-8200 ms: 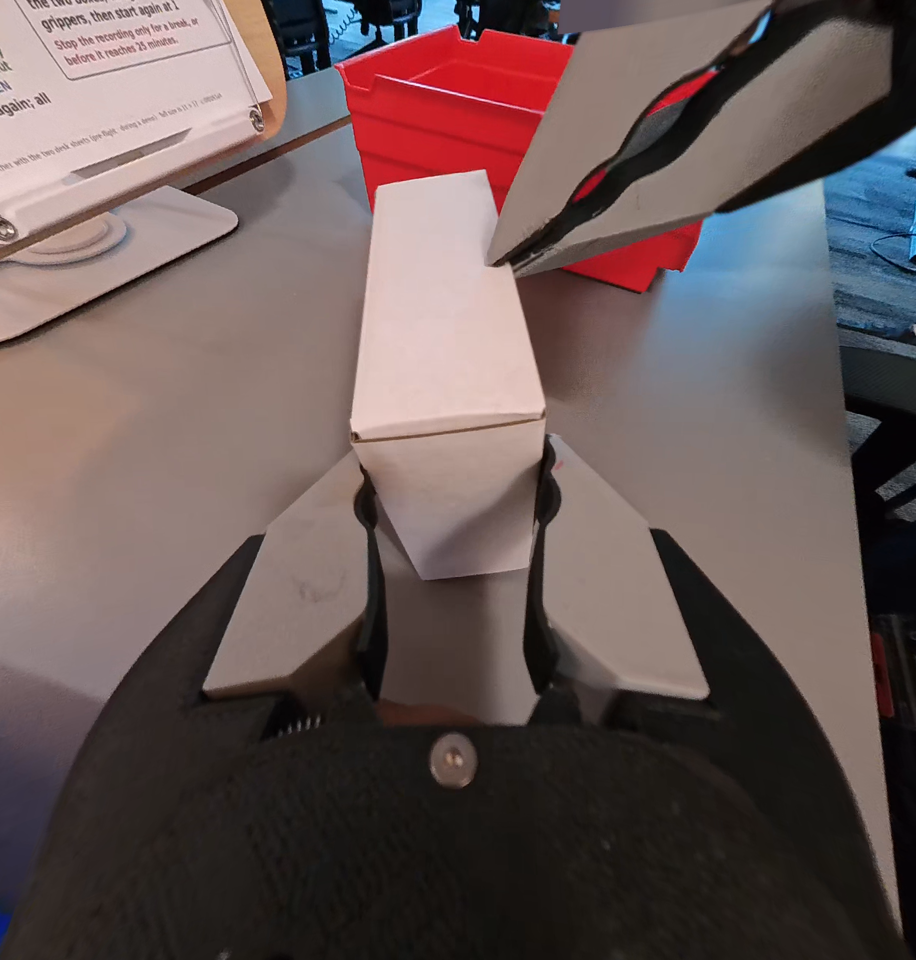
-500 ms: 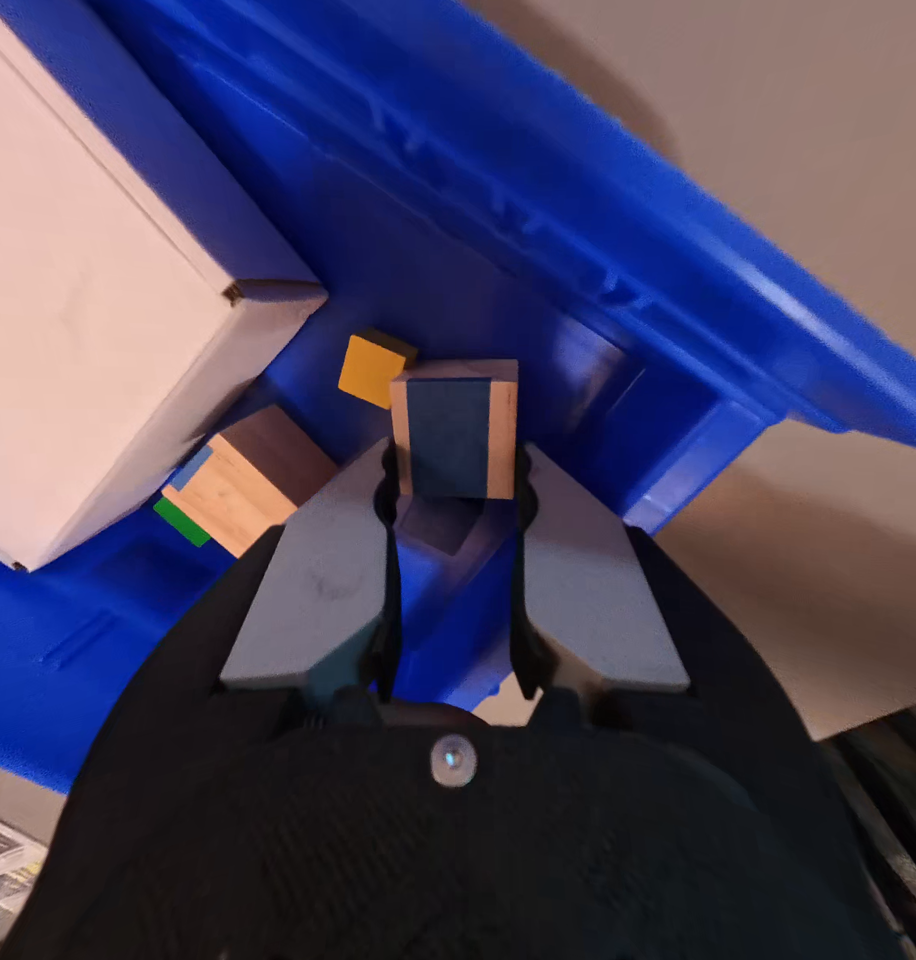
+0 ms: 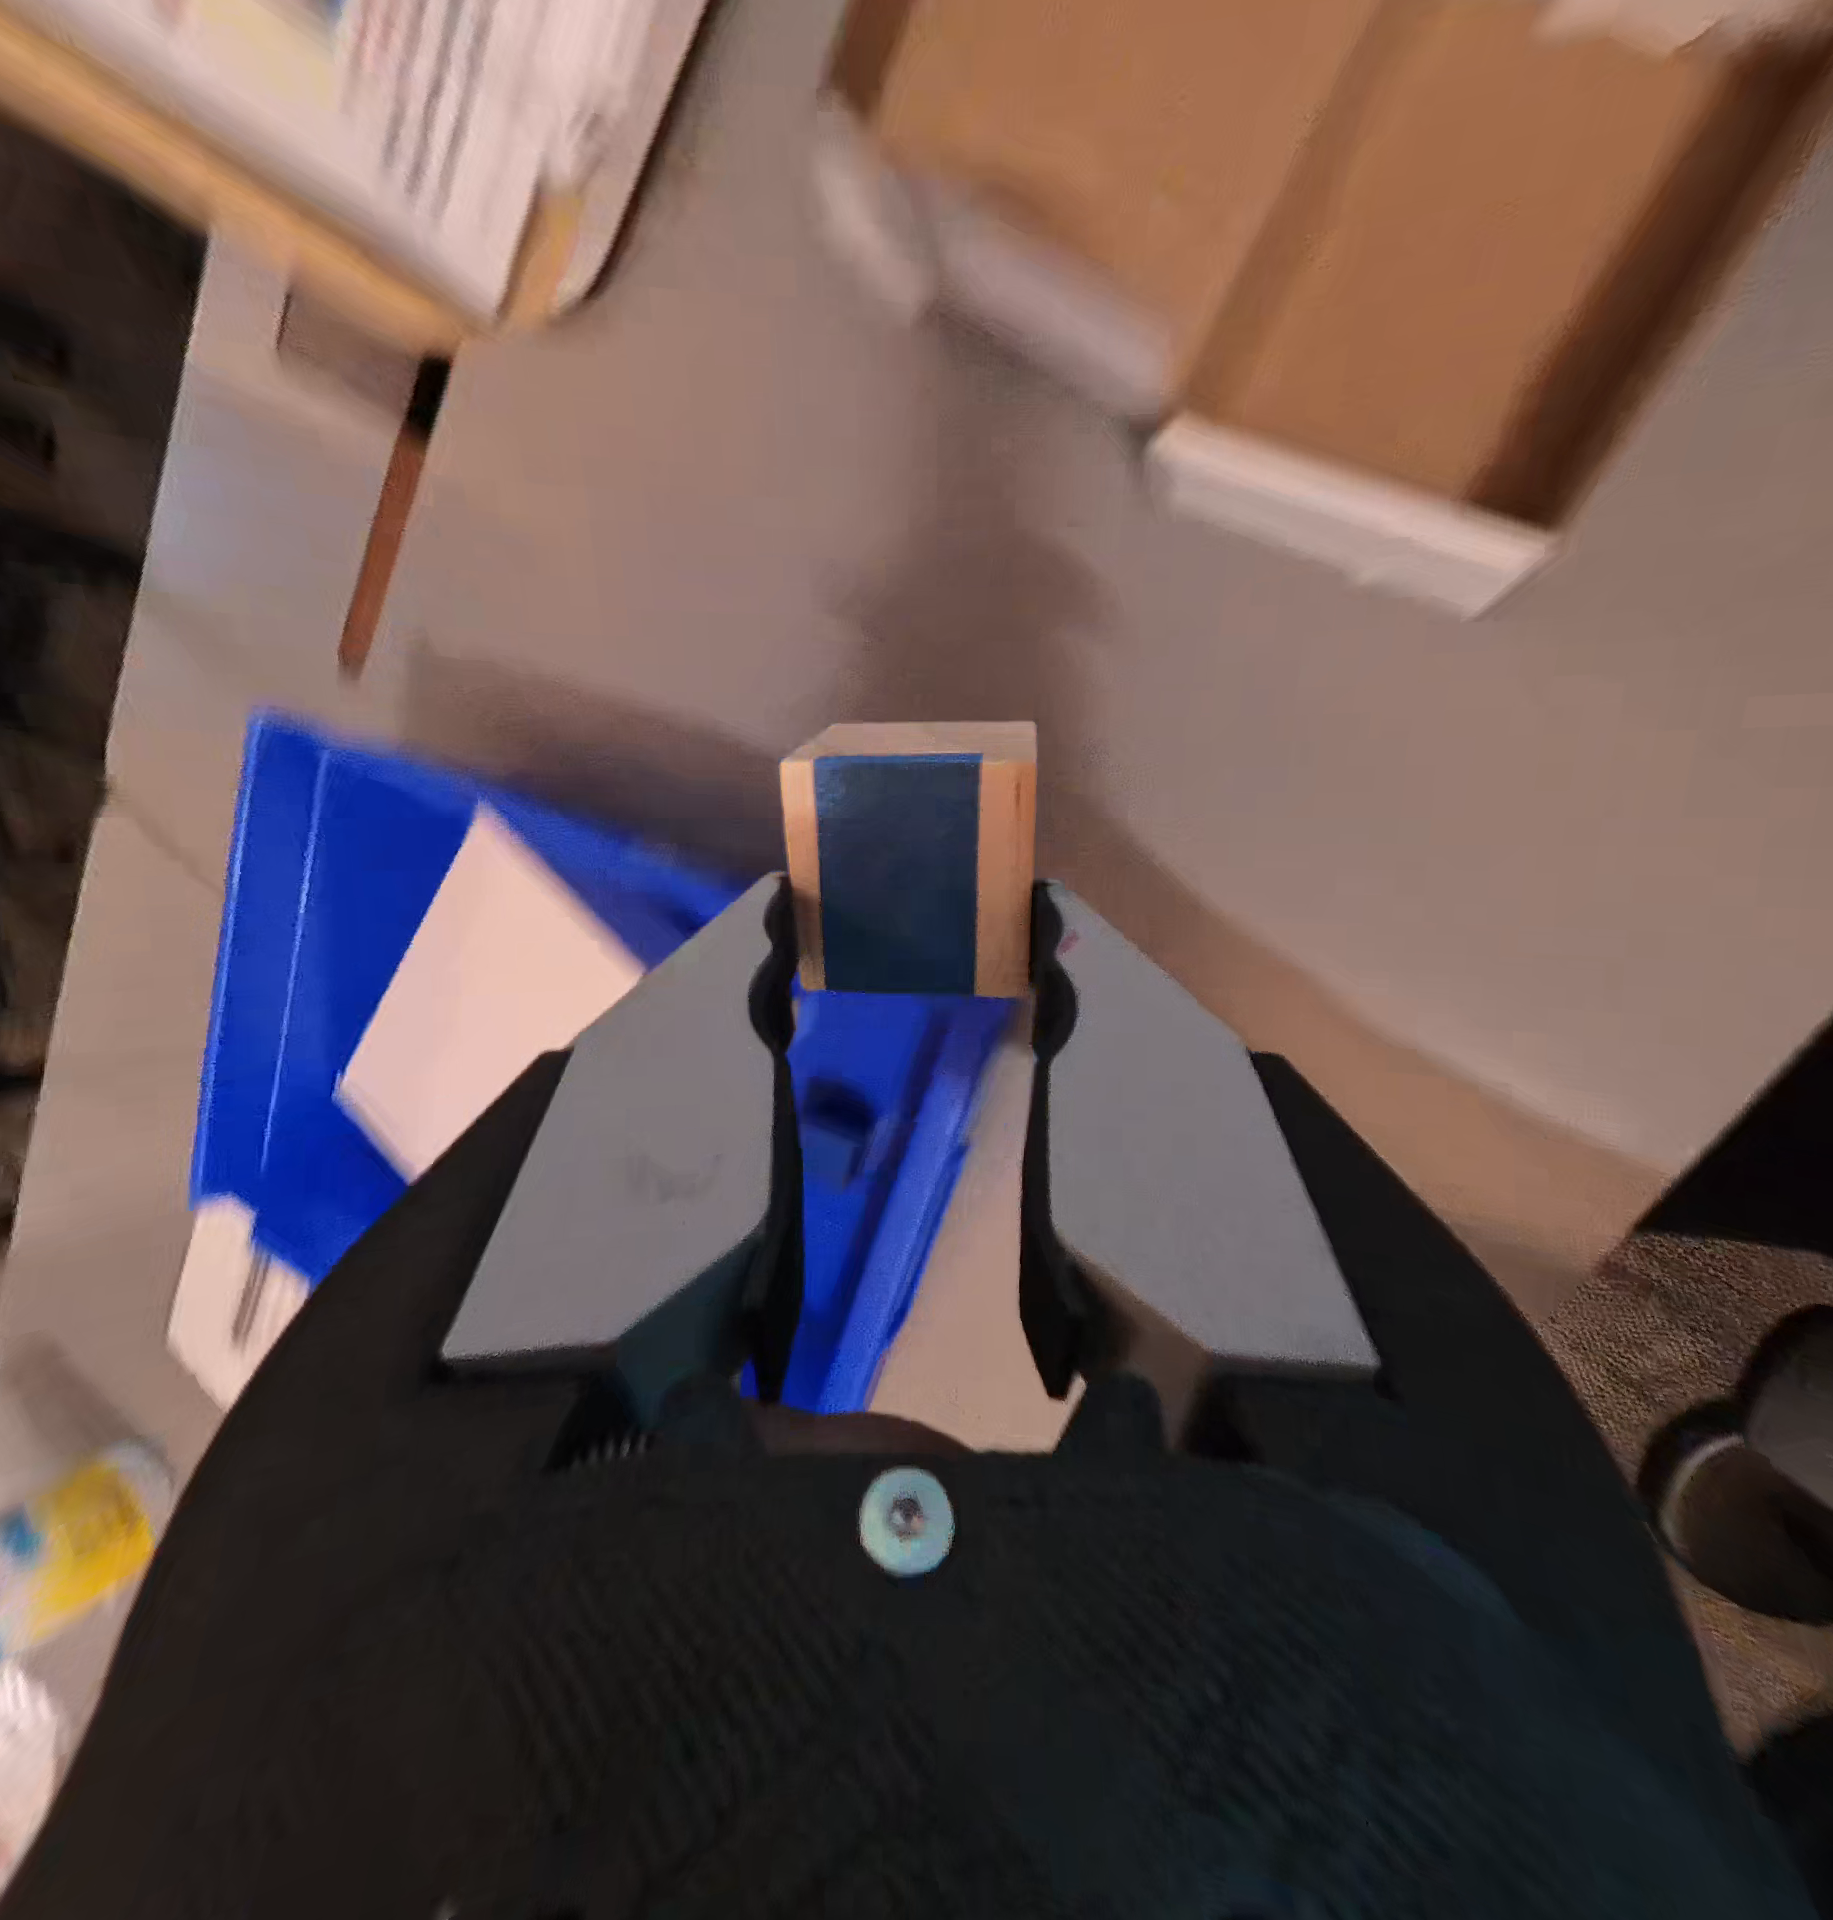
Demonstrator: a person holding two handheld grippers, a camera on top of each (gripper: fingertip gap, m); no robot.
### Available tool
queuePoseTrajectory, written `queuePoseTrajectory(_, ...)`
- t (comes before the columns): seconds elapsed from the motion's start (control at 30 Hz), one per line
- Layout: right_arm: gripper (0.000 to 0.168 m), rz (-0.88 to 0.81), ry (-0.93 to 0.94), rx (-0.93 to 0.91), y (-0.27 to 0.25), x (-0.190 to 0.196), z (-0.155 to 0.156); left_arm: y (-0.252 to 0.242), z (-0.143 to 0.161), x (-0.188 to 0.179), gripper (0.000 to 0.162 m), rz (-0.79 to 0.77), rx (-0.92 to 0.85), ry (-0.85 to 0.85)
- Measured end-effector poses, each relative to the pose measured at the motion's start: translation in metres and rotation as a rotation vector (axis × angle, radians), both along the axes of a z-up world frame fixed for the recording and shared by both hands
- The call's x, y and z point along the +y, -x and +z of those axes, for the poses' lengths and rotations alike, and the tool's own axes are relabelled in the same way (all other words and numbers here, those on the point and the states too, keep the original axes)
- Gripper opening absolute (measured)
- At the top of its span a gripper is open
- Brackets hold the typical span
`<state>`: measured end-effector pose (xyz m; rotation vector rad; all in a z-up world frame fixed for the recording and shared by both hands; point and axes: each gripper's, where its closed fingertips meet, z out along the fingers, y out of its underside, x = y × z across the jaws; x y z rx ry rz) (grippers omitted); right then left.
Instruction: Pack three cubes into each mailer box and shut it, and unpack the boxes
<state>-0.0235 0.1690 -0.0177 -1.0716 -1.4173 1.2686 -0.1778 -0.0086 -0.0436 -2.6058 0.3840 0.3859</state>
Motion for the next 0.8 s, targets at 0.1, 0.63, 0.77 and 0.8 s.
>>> queuePoseTrajectory(0.1,0.040,-0.203,0.003,0.064,0.000,0.034,0.009,-0.068,-0.017,0.052,0.042,-0.147,0.013,0.019)
queuePoseTrajectory(0.63,0.050,-0.504,0.042,0.193,-0.018,0.083,0.027,-0.159,-0.127,0.174,0.042,-0.389,-0.044,0.216)
queuePoseTrajectory(0.77,0.055,-0.568,0.075,0.238,-0.030,0.096,0.036,-0.160,-0.137,0.174,0.042,-0.396,-0.020,0.204)
queuePoseTrajectory(0.8,0.056,-0.583,0.068,0.243,-0.031,0.098,0.036,-0.160,-0.139,0.174,0.049,-0.393,-0.005,0.192)
